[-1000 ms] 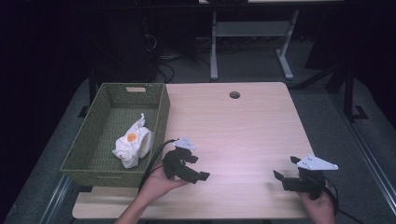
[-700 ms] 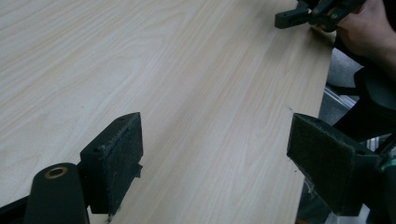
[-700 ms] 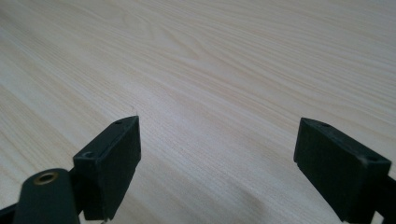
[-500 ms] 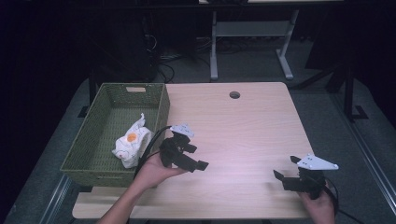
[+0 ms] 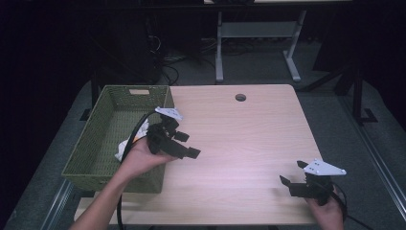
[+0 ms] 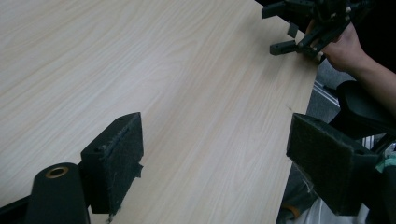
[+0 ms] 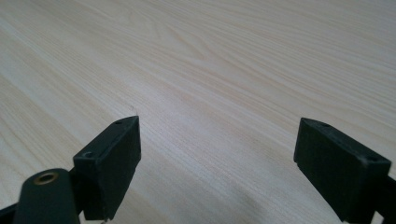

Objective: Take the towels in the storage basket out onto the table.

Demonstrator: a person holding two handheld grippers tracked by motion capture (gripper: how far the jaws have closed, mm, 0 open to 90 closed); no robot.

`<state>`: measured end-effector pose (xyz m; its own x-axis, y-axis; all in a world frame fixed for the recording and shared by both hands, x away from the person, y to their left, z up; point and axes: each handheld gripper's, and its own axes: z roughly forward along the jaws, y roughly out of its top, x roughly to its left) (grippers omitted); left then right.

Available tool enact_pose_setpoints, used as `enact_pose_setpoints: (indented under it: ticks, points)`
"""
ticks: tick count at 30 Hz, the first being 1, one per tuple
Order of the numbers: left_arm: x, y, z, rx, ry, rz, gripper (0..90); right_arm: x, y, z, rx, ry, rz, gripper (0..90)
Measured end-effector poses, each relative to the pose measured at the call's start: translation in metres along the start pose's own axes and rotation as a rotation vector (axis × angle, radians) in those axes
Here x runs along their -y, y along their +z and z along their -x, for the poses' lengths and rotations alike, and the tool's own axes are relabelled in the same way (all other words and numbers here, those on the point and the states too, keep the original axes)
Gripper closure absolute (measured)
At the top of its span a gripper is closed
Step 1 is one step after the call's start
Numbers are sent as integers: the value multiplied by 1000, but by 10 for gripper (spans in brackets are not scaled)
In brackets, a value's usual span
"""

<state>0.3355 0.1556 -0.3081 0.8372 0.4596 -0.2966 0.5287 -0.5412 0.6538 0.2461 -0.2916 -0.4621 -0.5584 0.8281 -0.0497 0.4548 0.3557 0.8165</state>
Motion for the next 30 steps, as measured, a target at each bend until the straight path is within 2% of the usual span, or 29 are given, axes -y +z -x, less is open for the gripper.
enact_pose_setpoints:
  ticks: [5, 6, 11, 13, 19, 21, 23, 26, 30]
  points:
    - [3, -18, -15, -5, -32, 35, 212, -1, 0, -1, 0, -12, -6, 145]
    - [4, -22, -18, -5, -38, 30, 220, -1, 0, -1, 1, -13, -6, 145]
    - [13, -39, -31, -60, -54, 19, 219, 0, 0, -2, 0, -9, -10, 145]
    - [19, -47, -37, -66, -64, 13, 214, 0, 1, -2, -3, -14, -15, 145]
    - [34, -71, -54, -101, -108, 34, 214, 0, 2, -3, -19, -10, -24, 145]
    - [38, -77, -58, -126, -118, 34, 216, 0, 2, -5, -26, -13, -26, 145]
    - [43, -82, -63, -142, -136, 36, 219, -1, 3, -5, -29, -20, -20, 145]
    - [51, -84, -71, -181, -158, 8, 230, -3, 3, -6, -35, -17, -15, 144]
    - [62, -85, -84, -211, -199, -10, 235, -2, 2, -7, -32, -13, -17, 144]
